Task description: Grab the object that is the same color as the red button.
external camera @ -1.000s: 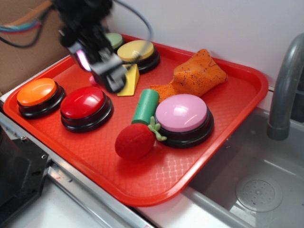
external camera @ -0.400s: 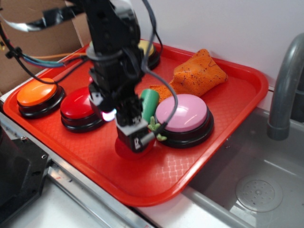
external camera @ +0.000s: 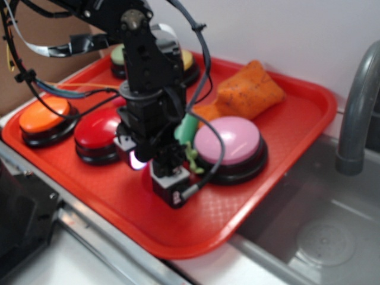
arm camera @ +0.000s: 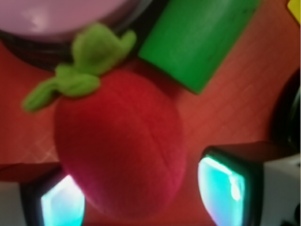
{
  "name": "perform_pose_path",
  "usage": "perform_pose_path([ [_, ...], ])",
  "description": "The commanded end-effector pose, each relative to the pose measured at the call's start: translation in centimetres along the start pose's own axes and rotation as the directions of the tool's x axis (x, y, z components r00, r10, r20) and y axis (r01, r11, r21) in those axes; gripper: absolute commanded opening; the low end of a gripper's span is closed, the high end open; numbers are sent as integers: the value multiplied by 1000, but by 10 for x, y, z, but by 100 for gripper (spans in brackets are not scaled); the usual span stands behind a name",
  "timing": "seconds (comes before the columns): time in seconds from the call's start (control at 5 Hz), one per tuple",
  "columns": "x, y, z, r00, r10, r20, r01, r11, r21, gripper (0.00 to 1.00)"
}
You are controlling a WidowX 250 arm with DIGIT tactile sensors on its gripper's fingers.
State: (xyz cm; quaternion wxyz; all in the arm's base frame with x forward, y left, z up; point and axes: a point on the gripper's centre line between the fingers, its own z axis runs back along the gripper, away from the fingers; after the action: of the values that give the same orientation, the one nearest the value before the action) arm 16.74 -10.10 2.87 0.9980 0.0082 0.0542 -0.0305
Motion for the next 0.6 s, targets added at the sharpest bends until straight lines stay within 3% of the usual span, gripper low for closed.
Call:
perform_pose_path([
  [0.0,5,-3,9,998,22,61,-21,1000,-6,0],
  [0.2,6,1,17,997,28,74,-27,999,-19,0],
  [0.4,12,17,60,991,57,123,-52,998,-41,0],
])
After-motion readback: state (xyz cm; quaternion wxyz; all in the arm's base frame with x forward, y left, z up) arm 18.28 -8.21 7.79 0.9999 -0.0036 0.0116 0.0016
